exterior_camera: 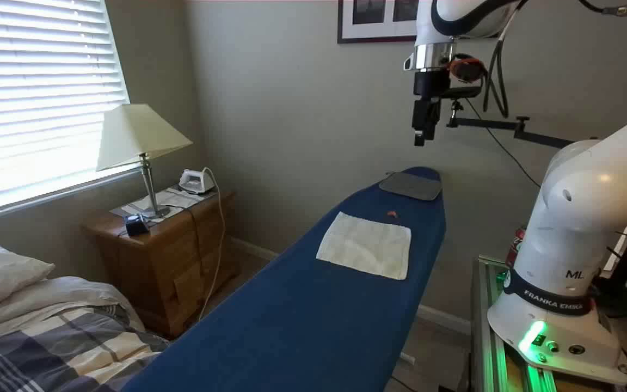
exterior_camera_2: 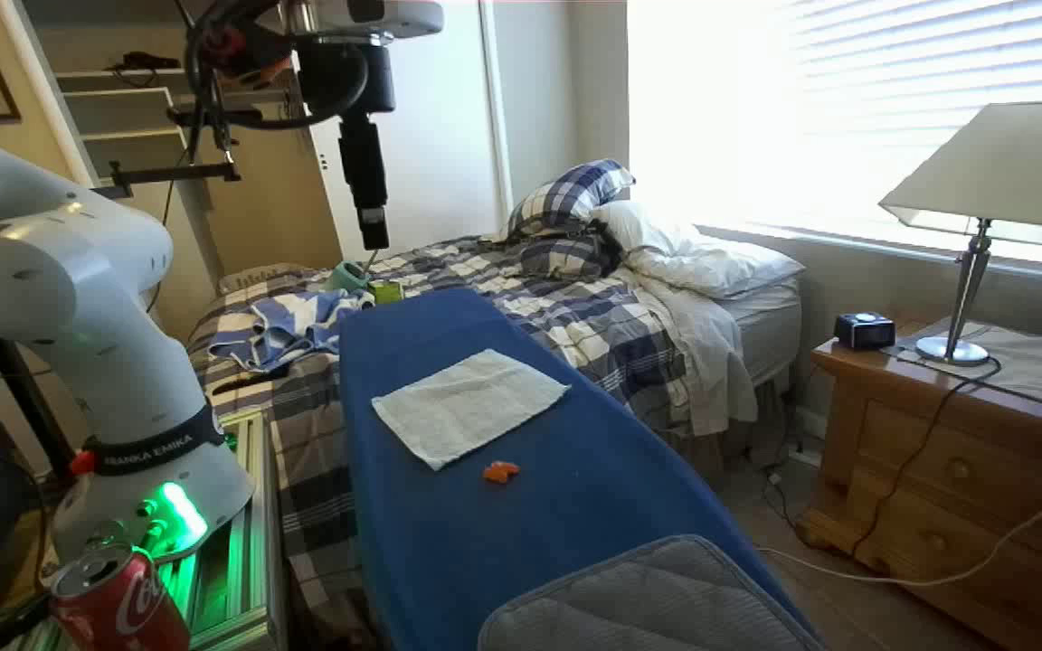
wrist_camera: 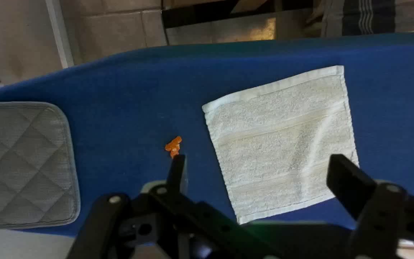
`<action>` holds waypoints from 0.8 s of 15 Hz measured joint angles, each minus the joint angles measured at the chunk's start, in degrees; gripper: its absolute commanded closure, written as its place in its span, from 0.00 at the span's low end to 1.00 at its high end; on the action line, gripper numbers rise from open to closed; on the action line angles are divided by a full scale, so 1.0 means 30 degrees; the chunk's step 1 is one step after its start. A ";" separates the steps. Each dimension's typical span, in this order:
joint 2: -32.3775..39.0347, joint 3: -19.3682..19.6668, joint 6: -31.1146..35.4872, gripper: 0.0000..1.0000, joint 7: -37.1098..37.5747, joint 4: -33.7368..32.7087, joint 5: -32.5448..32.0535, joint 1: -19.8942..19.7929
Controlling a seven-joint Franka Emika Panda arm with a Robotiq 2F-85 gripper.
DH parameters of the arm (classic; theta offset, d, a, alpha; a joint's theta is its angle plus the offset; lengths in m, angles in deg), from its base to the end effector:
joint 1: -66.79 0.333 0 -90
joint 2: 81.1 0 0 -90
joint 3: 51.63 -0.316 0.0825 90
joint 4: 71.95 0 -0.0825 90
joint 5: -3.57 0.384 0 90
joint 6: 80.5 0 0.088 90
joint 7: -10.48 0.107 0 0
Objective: Place the orange object on the cloth then fold the cloth corner to corner twice
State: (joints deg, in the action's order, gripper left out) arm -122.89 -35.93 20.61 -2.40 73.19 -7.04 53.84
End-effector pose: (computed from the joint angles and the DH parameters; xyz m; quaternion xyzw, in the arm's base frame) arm 0.2811 -0.1806 0.4944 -0.9964 0.0808 0.0253 0.0090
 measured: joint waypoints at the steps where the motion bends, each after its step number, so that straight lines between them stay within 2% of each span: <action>1: -0.0002 0.0001 0.0003 0.00 0.0000 0.0000 0.0000 -0.0001; 6: 0.0066 0.0025 0.0160 0.00 0.0270 0.0040 -0.0001 -0.0060; 8: 0.0516 0.0159 0.1416 0.00 0.1250 0.0380 -0.0205 -0.0533; 12: 0.2452 0.0625 0.5363 0.00 0.2951 0.1647 -0.0615 -0.1940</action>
State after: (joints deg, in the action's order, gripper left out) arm -115.53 -34.05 36.70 6.46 78.13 -8.89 48.02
